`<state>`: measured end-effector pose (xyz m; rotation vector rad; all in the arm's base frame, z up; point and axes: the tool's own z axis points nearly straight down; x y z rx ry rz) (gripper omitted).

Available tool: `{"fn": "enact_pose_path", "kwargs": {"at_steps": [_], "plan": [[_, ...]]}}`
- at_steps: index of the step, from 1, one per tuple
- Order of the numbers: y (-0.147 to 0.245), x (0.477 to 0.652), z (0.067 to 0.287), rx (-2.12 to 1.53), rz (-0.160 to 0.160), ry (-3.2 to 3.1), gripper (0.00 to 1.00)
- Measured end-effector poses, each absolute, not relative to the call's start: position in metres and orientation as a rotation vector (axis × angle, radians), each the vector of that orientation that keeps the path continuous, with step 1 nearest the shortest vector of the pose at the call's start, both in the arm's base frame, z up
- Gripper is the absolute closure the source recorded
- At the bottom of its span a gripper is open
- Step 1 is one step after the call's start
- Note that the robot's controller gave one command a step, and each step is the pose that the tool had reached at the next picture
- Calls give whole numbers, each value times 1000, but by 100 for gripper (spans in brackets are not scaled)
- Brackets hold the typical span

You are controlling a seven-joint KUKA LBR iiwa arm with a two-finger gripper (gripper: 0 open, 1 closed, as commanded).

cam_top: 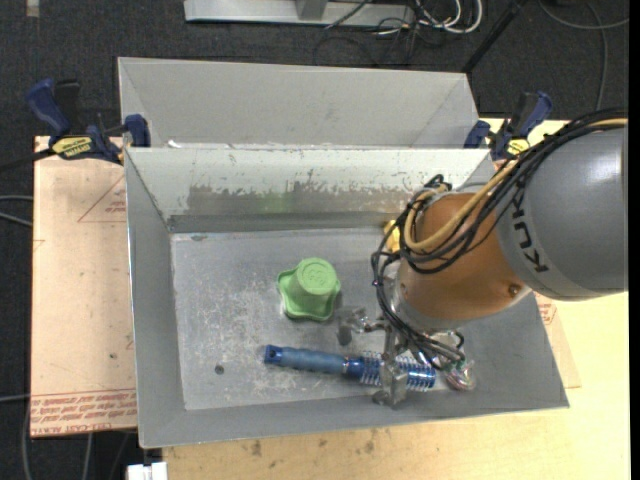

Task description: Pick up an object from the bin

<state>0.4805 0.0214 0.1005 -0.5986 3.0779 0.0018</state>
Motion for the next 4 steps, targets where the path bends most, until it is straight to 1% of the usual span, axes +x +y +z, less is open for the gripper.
{"fn": "enact_pose_path", "kwargs": {"at_steps": [1, 2, 3, 4], "plan": [[22, 502, 100, -209, 2, 3133, 0], [50, 515, 69, -461, 3, 3107, 0], [50, 515, 69, -459, 5, 3107, 0], [50, 515, 69, -458, 5, 3106, 100]]}}
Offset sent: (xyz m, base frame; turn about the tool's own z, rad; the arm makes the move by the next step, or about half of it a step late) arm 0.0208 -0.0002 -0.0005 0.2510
